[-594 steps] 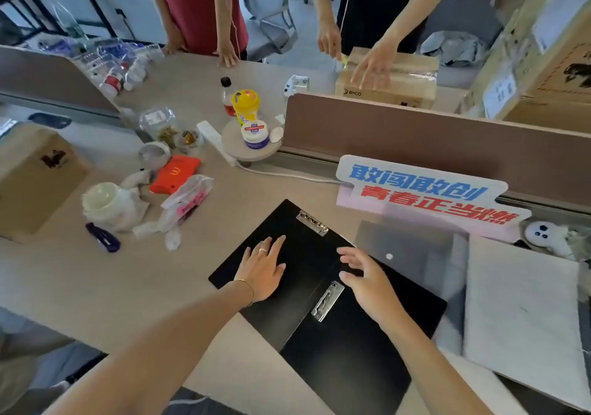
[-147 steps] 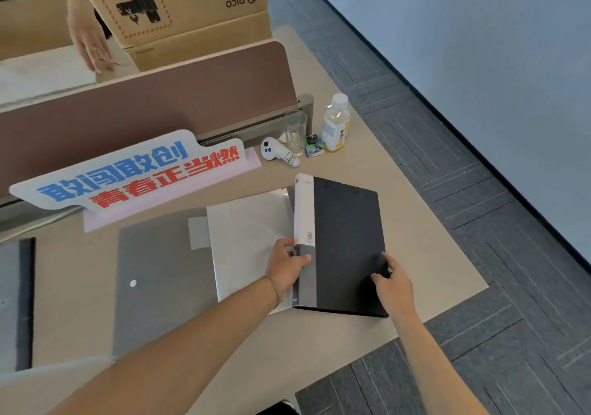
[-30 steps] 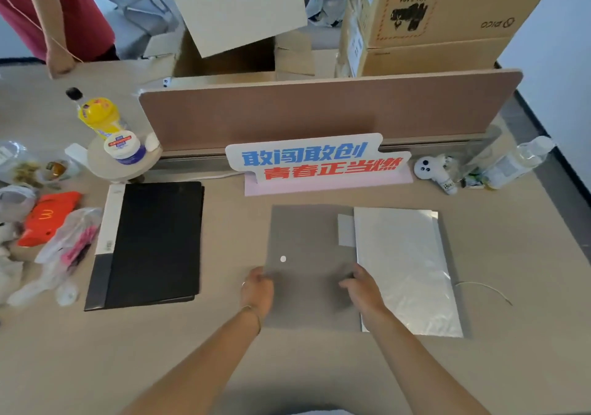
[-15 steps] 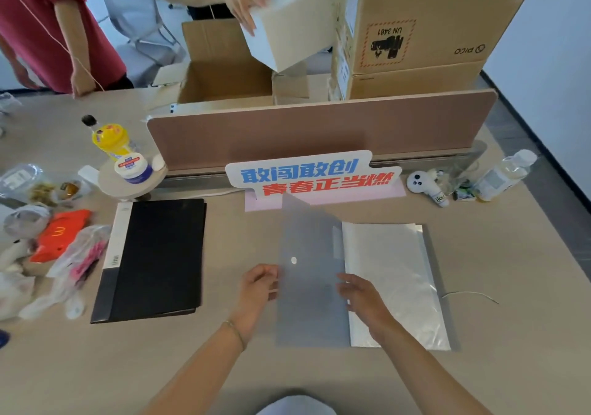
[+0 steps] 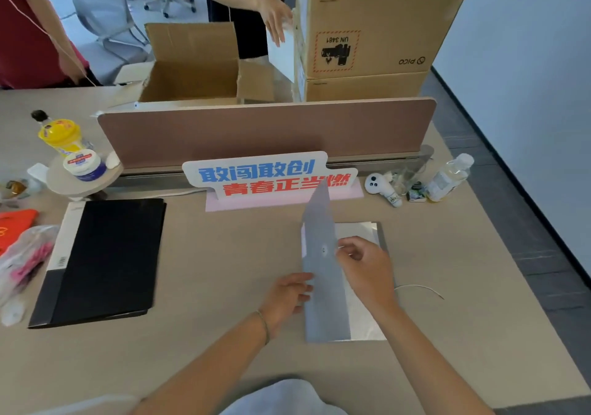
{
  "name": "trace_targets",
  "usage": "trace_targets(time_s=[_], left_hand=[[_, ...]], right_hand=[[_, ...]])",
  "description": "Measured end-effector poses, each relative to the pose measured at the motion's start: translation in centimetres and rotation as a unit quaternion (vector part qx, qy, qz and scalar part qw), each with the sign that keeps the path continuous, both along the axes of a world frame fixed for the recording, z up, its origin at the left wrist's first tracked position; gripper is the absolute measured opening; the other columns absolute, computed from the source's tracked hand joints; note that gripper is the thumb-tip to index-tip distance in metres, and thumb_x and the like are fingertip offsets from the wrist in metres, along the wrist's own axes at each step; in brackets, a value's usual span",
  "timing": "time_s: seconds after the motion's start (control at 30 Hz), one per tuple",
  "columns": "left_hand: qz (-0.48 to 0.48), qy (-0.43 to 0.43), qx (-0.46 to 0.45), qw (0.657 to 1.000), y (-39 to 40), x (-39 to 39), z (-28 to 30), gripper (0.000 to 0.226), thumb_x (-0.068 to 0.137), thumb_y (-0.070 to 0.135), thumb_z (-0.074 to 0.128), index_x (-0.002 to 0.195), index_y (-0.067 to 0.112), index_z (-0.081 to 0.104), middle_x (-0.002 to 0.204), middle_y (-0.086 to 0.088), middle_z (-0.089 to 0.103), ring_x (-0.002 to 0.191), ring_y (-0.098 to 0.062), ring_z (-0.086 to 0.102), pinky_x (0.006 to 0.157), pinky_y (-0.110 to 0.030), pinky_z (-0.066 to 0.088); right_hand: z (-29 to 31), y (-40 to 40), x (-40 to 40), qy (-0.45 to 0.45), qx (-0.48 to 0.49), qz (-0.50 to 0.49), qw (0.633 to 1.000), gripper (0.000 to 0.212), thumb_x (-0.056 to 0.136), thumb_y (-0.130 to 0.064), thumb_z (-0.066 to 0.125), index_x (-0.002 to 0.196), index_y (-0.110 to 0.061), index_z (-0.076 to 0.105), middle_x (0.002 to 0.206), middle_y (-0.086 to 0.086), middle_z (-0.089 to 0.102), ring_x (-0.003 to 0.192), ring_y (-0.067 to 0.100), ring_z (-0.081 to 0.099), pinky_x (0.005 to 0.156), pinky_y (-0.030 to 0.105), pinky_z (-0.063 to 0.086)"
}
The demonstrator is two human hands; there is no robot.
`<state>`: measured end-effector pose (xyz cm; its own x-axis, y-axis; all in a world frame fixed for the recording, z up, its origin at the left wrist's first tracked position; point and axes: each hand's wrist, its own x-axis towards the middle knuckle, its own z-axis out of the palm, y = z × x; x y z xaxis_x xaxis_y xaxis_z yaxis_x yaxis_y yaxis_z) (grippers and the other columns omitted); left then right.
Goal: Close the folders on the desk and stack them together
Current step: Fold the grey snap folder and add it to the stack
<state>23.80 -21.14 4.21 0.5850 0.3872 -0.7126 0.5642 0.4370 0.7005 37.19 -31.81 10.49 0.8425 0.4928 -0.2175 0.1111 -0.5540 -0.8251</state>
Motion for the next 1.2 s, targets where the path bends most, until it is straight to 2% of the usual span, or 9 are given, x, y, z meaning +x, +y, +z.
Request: trace_targets(time_s=[0.17, 0.27, 0.37, 0.43, 0.57, 0.77, 0.93, 1.03, 1.2], left_hand=[[0.033, 0.067, 0.044, 0.996, -0.5, 1.8, -2.6, 0.041, 0.096, -0.001, 0.037, 0.102, 0.022, 0.070, 0.066, 0.011, 0.069, 0.067, -0.010, 0.053, 0.061, -0.026, 0.042], [0.038, 0.095, 0.052, 0.993, -0.6, 2.3, -3.4, 0.041, 0.094, 0.000, 0.038, 0.115, 0.022, 0.064, 0.077, 0.002, 0.061, 0.070, -0.014, 0.052, 0.065, -0.029, 0.043], [0.050, 0.119, 0.053, 0.990, -0.6, 2.9, -4.4, 0.042, 0.092, 0.001, 0.040, 0.122, 0.021, 0.062, 0.075, -0.003, 0.059, 0.068, -0.019, 0.052, 0.066, -0.029, 0.043], [0.058, 0.128, 0.040, 0.989, -0.9, 3.3, -4.5, 0.040, 0.092, 0.004, 0.042, 0.124, 0.021, 0.059, 0.079, -0.003, 0.059, 0.072, -0.019, 0.053, 0.065, -0.029, 0.044], [0.051, 0.121, 0.029, 0.991, -1.3, 4.1, -4.6, 0.032, 0.085, 0.014, 0.055, 0.115, 0.025, 0.060, 0.092, -0.002, 0.068, 0.082, -0.019, 0.061, 0.067, -0.030, 0.046], [0.029, 0.131, 0.036, 0.990, -1.1, 6.0, -4.3, 0.030, 0.091, 0.000, 0.049, 0.086, 0.024, 0.067, 0.079, -0.004, 0.065, 0.065, -0.016, 0.057, 0.059, -0.024, 0.041], [0.034, 0.140, -0.006, 0.990, -0.6, 5.9, -5.0, 0.022, 0.092, 0.012, 0.057, 0.108, 0.011, 0.071, 0.089, -0.013, 0.062, 0.072, -0.023, 0.056, 0.064, -0.025, 0.046], [0.058, 0.107, -0.022, 0.992, -1.0, 6.0, -4.8, 0.006, 0.094, 0.005, 0.062, 0.092, 0.010, 0.065, 0.082, -0.007, 0.068, 0.056, -0.012, 0.067, 0.049, -0.021, 0.054], [0.091, 0.047, -0.009, 0.995, -1.7, 6.0, -4.5, 0.023, 0.092, 0.001, 0.065, 0.109, 0.012, 0.055, 0.093, -0.007, 0.070, 0.076, -0.019, 0.067, 0.064, -0.030, 0.055]], right_hand=[[-1.3, -4.5, 3.8, 0.019, 0.009, -0.055, 0.998, 0.023, 0.078, -0.014, 0.065, 0.090, -0.032, 0.074, 0.076, -0.008, 0.074, 0.067, 0.010, 0.066, 0.064, 0.028, 0.049], [-2.7, -6.8, 5.9, 0.009, -0.008, -0.078, 0.997, 0.037, 0.078, -0.008, 0.064, 0.099, -0.038, 0.068, 0.074, -0.005, 0.076, 0.069, 0.010, 0.067, 0.066, 0.025, 0.050], [-4.6, -8.5, 7.5, -0.004, -0.047, -0.099, 0.994, 0.046, 0.077, -0.001, 0.059, 0.117, -0.023, 0.067, 0.083, -0.004, 0.076, 0.072, 0.009, 0.066, 0.060, 0.006, 0.043], [-5.6, -9.2, 8.1, -0.015, -0.082, -0.086, 0.993, 0.048, 0.074, 0.001, 0.058, 0.113, -0.023, 0.072, 0.089, -0.007, 0.075, 0.078, 0.012, 0.067, 0.058, 0.003, 0.040], [-8.2, -10.0, 8.7, 0.014, -0.134, -0.044, 0.990, 0.046, 0.071, -0.004, 0.058, 0.097, -0.036, 0.079, 0.080, -0.006, 0.078, 0.074, 0.018, 0.072, 0.057, 0.017, 0.048], [-12.2, -10.6, 8.5, 0.032, -0.154, -0.011, 0.988, 0.032, 0.077, -0.024, 0.050, 0.098, -0.037, 0.070, 0.081, -0.006, 0.075, 0.073, 0.014, 0.070, 0.063, 0.031, 0.053], [-14.2, -11.0, 8.4, 0.046, -0.164, -0.019, 0.985, 0.042, 0.080, -0.020, 0.051, 0.115, -0.036, 0.065, 0.087, -0.004, 0.075, 0.085, 0.025, 0.070, 0.069, 0.033, 0.051], [-14.3, -11.0, 8.3, 0.046, -0.154, -0.019, 0.987, 0.042, 0.084, -0.014, 0.055, 0.120, -0.033, 0.065, 0.089, -0.002, 0.074, 0.086, 0.025, 0.069, 0.068, 0.030, 0.044], [-15.0, -11.0, 8.5, 0.090, -0.132, -0.049, 0.986, 0.048, 0.087, -0.010, 0.054, 0.134, -0.021, 0.059, 0.114, 0.007, 0.073, 0.106, 0.029, 0.066, 0.083, 0.032, 0.047]])
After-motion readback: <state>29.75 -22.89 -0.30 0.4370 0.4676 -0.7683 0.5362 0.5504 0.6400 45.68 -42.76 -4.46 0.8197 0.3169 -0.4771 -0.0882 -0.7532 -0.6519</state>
